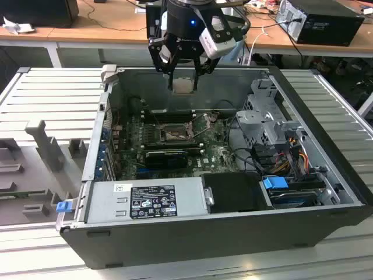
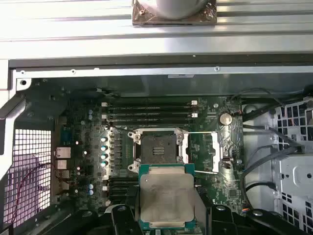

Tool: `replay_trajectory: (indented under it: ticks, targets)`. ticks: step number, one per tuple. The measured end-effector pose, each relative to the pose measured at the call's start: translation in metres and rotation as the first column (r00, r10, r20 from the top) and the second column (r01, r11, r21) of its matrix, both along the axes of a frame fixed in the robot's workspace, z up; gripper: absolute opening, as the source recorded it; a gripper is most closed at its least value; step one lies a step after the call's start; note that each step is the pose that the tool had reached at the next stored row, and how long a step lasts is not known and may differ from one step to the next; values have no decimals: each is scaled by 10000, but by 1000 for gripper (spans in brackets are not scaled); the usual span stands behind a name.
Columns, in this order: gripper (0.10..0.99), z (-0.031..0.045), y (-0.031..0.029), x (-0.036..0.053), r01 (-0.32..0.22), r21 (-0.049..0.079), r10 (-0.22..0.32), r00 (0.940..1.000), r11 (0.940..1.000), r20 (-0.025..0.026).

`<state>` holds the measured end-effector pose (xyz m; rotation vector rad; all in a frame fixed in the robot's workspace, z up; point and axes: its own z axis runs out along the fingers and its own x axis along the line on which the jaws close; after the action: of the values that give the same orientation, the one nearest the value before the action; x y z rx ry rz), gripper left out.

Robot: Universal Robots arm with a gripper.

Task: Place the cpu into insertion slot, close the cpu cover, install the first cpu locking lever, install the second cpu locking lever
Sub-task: 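Place the cpu into insertion slot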

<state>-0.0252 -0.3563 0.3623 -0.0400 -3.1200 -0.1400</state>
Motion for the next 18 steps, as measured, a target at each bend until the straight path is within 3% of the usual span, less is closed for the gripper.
replay_trajectory:
  ticks: [5, 18]
  targets:
    - [533, -3, 0, 0, 937, 0, -937, 9956, 9956, -1]
    - [533, -25, -2, 0, 1089, -1, -1089, 9941, 9941, 0]
